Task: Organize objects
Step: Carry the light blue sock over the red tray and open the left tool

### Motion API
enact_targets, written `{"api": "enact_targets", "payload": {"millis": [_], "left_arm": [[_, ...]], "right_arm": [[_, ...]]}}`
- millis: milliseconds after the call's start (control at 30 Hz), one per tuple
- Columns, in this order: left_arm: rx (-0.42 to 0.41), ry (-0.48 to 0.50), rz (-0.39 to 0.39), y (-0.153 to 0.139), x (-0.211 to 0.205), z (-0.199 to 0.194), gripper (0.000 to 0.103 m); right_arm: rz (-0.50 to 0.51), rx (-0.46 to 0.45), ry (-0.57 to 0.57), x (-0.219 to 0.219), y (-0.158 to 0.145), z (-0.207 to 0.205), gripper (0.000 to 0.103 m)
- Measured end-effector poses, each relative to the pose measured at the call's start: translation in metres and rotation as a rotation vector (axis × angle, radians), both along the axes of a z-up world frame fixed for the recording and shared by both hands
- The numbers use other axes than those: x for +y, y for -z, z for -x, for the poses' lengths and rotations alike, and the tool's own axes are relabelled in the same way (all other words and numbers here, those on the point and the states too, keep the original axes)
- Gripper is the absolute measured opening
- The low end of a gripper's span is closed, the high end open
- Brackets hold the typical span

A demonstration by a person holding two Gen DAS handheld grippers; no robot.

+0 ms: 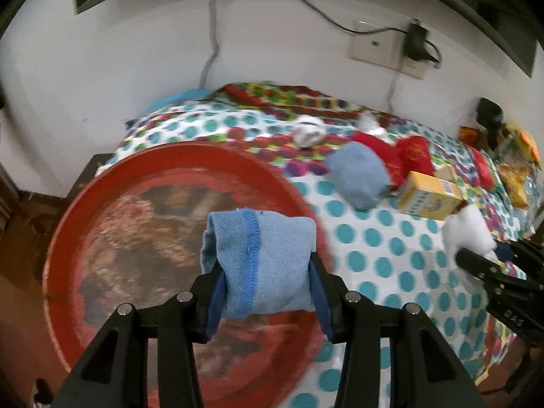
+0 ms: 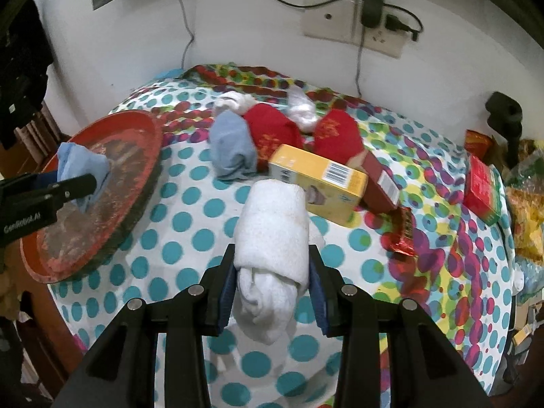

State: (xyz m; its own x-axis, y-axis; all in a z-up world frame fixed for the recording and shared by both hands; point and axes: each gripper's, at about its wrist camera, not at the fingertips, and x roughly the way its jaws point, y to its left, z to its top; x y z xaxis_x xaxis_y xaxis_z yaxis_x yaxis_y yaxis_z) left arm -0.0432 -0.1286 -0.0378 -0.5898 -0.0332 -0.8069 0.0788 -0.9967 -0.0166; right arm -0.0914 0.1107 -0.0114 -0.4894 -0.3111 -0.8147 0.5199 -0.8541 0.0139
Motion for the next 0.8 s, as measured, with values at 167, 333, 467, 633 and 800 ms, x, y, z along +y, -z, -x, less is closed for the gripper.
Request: {"api": "enact_targets", "payload": {"millis": [167, 333, 467, 633, 800], "left_arm": [[-0.007, -0.064, 0.014, 0.003, -0.038, -0.005, 0.045], [-0.005, -0.121, 0.037, 0.005, -0.073, -0.008, 0.045], [-0.015, -0.166, 0.045, 0.01, -0.1, -0.005, 0.045], [-0.035, -0.201, 0.068, 0.02, -0.126, 0.002, 0.045], [-0.041, -0.221, 0.05, 0.028, -0.143, 0.013, 0.045]], "right_arm": [[-0.003, 0.011, -0.023, -0.015, -0.004, -0.009, 0.037], [-0.01, 0.019, -0.035, -0.026, -0.008, -0.014, 0.037], [-0.02, 0.026, -0.033, -0.028, -0.01, -0.015, 0.037], [-0.03, 0.029, -0.015, -0.025, -0.011, -0.013, 0.037], [-0.031, 0.017, 0.013, -0.018, -0.009, -0.006, 0.037]]}}
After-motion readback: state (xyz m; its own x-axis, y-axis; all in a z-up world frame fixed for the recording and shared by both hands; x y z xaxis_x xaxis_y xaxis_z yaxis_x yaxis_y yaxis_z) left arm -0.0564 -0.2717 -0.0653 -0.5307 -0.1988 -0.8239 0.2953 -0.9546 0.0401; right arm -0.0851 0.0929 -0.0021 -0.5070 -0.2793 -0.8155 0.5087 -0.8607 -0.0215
